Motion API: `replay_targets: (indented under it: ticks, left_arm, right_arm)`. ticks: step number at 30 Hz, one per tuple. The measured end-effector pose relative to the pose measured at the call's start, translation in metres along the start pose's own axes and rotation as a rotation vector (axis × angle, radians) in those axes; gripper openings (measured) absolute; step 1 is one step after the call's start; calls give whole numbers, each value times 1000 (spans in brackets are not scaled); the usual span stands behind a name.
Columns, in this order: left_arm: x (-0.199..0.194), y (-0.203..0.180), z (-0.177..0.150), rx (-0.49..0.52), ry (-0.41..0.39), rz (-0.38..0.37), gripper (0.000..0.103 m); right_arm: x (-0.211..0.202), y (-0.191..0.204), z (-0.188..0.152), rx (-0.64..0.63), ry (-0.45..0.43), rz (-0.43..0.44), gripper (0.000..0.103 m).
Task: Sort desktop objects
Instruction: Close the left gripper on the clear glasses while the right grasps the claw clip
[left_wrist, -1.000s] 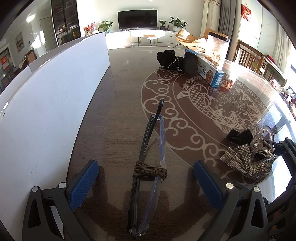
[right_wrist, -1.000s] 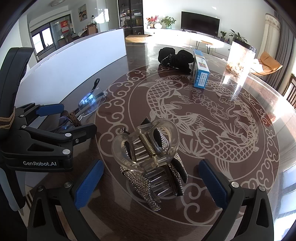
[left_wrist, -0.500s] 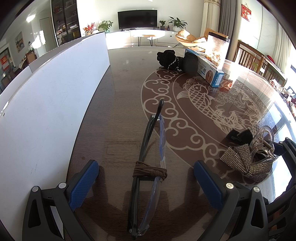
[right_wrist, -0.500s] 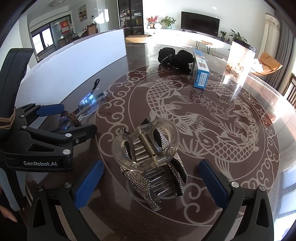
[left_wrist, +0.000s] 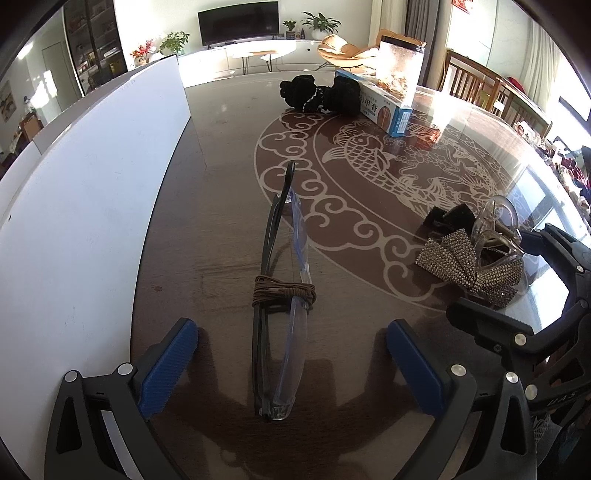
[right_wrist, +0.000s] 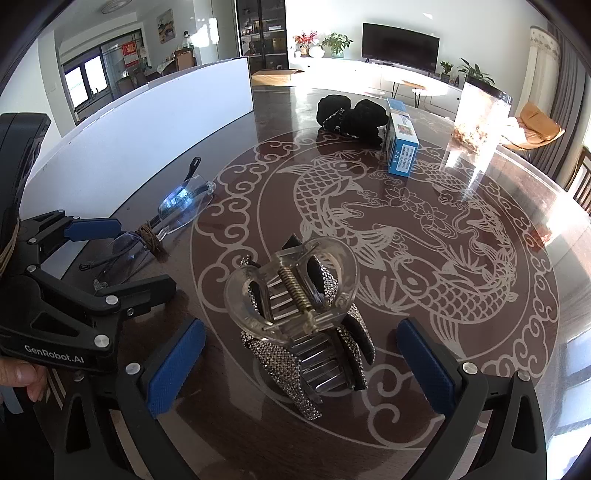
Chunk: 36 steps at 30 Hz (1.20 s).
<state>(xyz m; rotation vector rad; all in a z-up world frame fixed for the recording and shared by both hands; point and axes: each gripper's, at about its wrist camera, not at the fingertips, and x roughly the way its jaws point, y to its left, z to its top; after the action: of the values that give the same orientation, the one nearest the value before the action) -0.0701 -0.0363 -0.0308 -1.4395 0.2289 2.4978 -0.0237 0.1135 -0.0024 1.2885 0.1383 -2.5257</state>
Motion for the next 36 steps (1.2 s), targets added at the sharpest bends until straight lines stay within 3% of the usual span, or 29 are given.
replay_targets:
  ticks: [3, 7, 13, 17, 19, 21, 22, 24, 25, 30, 36]
  left_arm:
    - [0, -1, 0, 35, 6, -22, 103]
    - [2, -1, 4, 54, 7, -32, 103]
    - [7, 1, 11, 67, -3, -42, 103]
    - [8, 1, 14, 75, -6, -46, 103]
    - [10, 0, 17, 85, 0, -52, 103]
    - [11, 0, 19, 97, 1, -61, 103]
    - [9, 1, 19, 96, -17, -67, 98]
    - [1, 5, 19, 73, -60, -62, 39]
    - [-1, 8, 20, 57, -60, -79, 27]
    - [-14, 13, 14, -8, -99, -130, 28]
    - [-57, 3, 7, -23, -197, -173, 28]
  right_arm:
    - [-4, -10, 0, 44, -22, 61, 103]
    - [2, -6, 3, -35, 41, -29, 103]
    - [1, -1, 7, -135, 57, -38, 102]
    - [2, -5, 6, -133, 68, -24, 102]
    - [1, -7, 5, -122, 67, -10, 98]
    - [1, -9, 7, -112, 65, 12, 86]
    - [0, -8, 7, -113, 60, 11, 82]
    - [-2, -6, 9, -120, 48, 22, 56]
    - [-3, -6, 10, -117, 49, 16, 56]
    - [-15, -14, 3, -68, 53, 23, 55]
    - [-54, -23, -12, -12, -5, 26, 55]
